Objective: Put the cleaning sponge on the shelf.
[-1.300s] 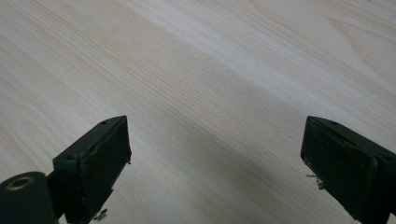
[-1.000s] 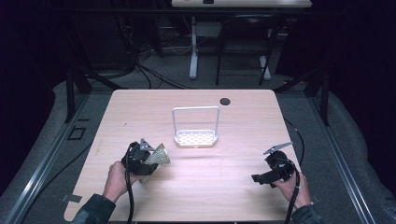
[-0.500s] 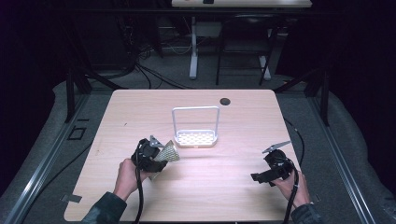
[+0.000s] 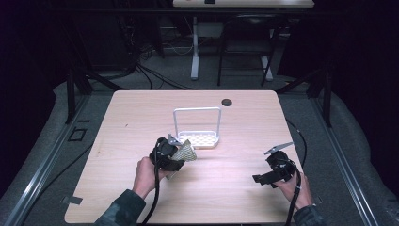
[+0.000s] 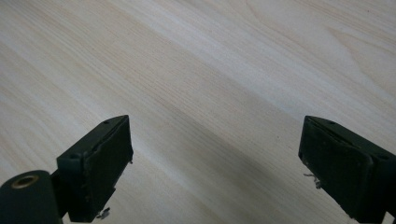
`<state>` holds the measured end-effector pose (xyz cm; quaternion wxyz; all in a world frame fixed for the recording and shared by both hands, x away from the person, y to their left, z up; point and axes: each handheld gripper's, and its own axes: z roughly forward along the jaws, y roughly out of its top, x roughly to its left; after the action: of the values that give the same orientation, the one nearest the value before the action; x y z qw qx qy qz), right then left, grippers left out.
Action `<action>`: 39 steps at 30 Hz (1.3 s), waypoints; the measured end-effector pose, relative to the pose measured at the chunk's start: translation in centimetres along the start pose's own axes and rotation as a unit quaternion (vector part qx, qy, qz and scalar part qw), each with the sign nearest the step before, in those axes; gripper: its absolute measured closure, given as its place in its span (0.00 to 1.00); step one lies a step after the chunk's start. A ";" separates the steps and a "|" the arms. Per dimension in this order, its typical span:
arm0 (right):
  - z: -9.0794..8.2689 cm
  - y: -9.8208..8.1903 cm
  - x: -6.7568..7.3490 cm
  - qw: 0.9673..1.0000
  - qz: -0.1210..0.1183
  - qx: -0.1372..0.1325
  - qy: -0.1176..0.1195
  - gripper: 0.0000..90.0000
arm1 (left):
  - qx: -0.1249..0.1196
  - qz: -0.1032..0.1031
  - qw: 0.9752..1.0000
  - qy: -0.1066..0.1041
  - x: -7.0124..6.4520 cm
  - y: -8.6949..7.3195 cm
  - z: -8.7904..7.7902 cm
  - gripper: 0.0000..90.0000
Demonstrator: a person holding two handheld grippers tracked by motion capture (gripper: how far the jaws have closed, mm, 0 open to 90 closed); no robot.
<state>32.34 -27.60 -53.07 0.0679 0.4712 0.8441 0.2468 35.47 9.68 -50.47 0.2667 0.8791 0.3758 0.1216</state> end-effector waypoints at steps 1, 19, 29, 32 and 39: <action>0.0 0.0 0.0 1.000 0.000 0.000 0.000 0.10 | 0.000 0.000 1.000 0.000 0.0 0.0 0.0 0.60; -0.4 -0.3 -0.3 1.000 0.004 -0.015 -0.002 0.11 | -0.022 -0.022 0.999 0.020 -0.6 3.1 2.0 0.59; -0.4 -0.1 -0.3 1.000 0.001 -0.015 0.004 0.11 | -0.025 -0.029 0.999 0.033 -0.7 4.4 2.9 0.59; -0.5 -0.1 -0.1 1.000 0.001 -0.016 0.003 0.11 | -0.027 -0.038 0.998 0.035 -0.5 4.7 3.1 0.59; -0.6 -0.1 -0.1 1.000 -0.002 -0.020 0.006 0.11 | -0.026 -0.042 0.997 0.063 -0.5 6.1 3.3 0.59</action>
<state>32.10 -27.90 -52.56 0.0728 0.4668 0.8402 0.2660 40.18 4.59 -49.84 0.2701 0.8462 0.4247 0.1750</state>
